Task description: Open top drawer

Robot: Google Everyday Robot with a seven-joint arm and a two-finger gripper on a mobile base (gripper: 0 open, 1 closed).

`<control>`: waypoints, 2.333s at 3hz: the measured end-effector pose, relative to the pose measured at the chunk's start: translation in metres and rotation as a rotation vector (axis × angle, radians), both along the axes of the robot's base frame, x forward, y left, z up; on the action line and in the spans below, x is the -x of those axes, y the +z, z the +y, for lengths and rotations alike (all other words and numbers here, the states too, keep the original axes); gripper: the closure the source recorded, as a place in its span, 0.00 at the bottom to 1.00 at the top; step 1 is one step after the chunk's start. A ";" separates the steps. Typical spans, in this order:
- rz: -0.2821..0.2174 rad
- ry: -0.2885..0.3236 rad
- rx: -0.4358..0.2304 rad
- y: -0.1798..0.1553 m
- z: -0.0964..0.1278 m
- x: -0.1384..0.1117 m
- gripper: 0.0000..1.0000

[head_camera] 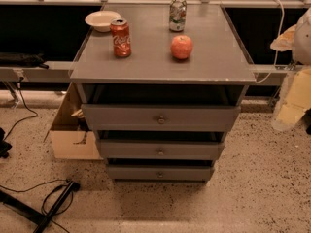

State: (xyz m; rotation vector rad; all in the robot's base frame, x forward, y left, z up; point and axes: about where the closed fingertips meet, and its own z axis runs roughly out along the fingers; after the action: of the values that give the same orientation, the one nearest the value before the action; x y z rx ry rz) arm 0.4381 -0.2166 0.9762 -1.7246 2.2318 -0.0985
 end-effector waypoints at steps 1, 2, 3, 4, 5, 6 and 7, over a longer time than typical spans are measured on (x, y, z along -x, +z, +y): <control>0.000 0.000 0.000 0.000 0.000 0.000 0.00; 0.004 -0.007 0.030 -0.020 0.004 -0.007 0.00; 0.012 0.021 0.063 -0.069 0.010 -0.016 0.00; 0.018 0.052 0.136 -0.156 0.017 -0.038 0.00; 0.037 0.081 0.195 -0.206 0.024 -0.058 0.00; 0.067 0.118 0.247 -0.248 0.027 -0.087 0.00; 0.057 0.125 0.250 -0.249 0.028 -0.090 0.00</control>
Offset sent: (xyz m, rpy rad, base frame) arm 0.0195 0.0097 -0.0578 -0.0789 0.0300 -0.0166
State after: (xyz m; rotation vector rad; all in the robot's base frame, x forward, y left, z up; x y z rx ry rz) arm 0.5283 -0.1882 0.7276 -2.0152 2.2226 -0.3152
